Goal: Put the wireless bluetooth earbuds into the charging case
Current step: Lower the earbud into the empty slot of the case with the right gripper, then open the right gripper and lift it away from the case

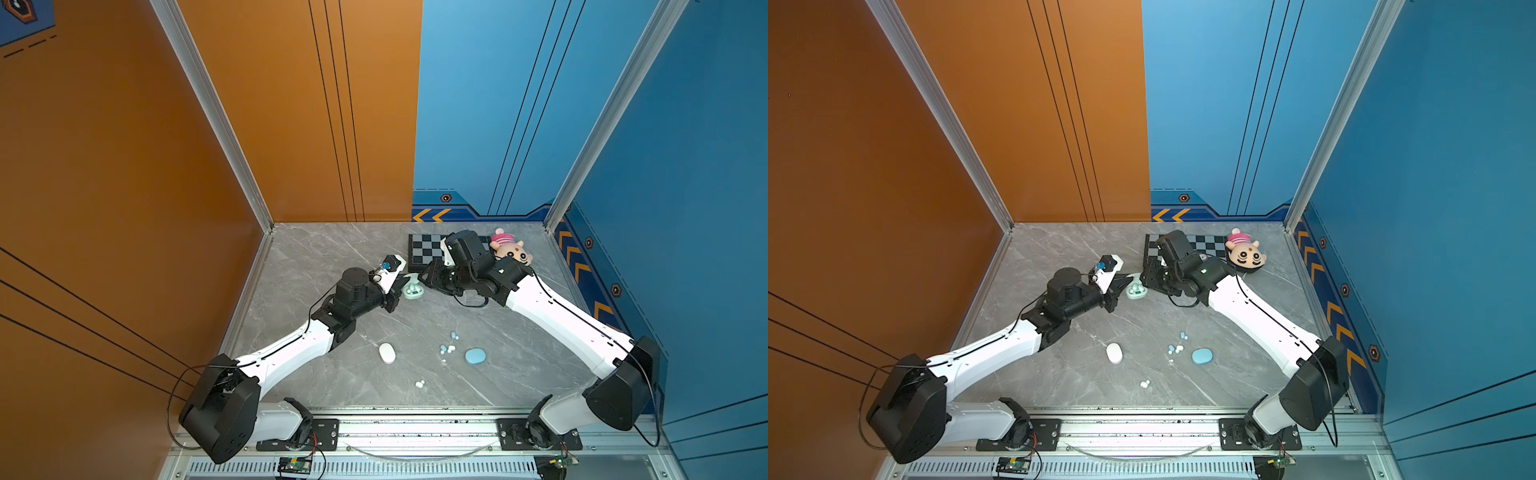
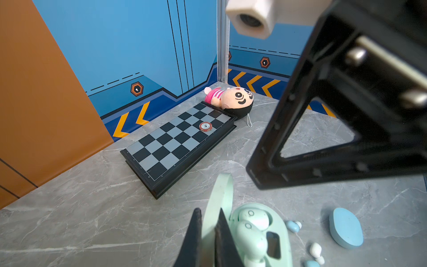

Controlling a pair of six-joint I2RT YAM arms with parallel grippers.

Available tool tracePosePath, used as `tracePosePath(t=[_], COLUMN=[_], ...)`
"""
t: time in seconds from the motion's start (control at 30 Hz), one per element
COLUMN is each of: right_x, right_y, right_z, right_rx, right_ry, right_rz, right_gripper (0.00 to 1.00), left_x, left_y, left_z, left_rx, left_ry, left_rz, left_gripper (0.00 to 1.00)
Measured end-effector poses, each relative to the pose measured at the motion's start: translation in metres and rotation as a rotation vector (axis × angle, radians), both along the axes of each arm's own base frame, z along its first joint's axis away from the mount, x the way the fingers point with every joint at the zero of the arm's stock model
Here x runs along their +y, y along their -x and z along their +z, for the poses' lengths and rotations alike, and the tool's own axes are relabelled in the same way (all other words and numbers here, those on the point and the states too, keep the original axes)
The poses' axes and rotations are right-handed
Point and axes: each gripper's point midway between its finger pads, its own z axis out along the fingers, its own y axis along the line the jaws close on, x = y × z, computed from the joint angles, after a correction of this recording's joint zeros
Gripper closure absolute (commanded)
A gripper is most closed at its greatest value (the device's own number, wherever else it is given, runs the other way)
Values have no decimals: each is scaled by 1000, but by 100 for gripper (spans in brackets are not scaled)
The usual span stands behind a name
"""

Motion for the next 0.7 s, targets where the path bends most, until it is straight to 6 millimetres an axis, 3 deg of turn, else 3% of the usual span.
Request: tracePosePath(t=[0.37, 0.7], right_x=[2, 5], right_y=[-3, -2], right_z=[-13, -16], right_rx=[17, 21], right_ry=[26, 33], right_rz=[11, 20], right_gripper=[59, 59], left_x=[-5, -6], left_y=[2, 3], left_z=[14, 13], left_rx=[-24, -23], left_ry=[18, 17], left_rz=[-16, -20], left_gripper=[100, 100])
